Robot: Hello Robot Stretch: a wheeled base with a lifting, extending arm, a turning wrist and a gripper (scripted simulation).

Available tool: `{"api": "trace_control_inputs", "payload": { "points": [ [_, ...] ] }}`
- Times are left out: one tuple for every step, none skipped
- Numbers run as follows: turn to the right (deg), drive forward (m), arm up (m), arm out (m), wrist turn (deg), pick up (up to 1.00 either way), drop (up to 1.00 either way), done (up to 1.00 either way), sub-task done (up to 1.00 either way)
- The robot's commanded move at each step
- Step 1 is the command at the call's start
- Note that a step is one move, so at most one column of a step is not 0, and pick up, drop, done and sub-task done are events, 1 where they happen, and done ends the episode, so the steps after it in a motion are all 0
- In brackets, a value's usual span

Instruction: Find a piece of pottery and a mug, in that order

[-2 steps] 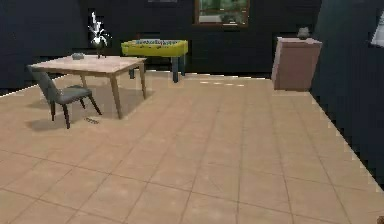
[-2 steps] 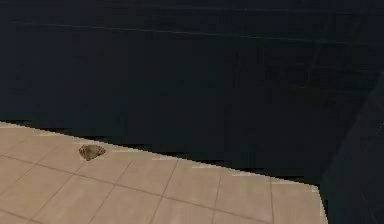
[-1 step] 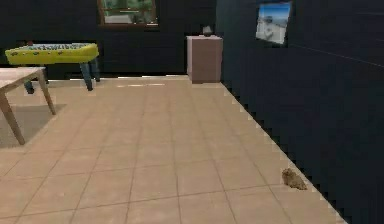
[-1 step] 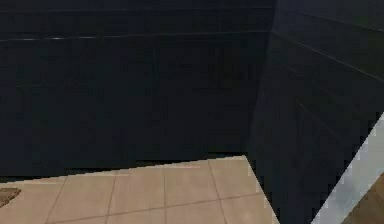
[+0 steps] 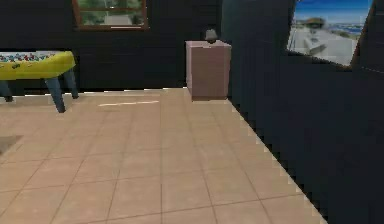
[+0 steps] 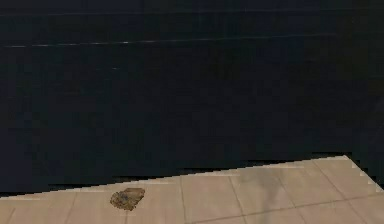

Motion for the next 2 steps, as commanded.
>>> {"api": "trace_control_inputs", "payload": {
  "points": [
    [0.0,1.0,0.0,0.0,0.0,0.0,0.0,0.0,0.0],
    [0.0,1.0,0.0,0.0,0.0,0.0,0.0,0.0,0.0]
  ]
}}
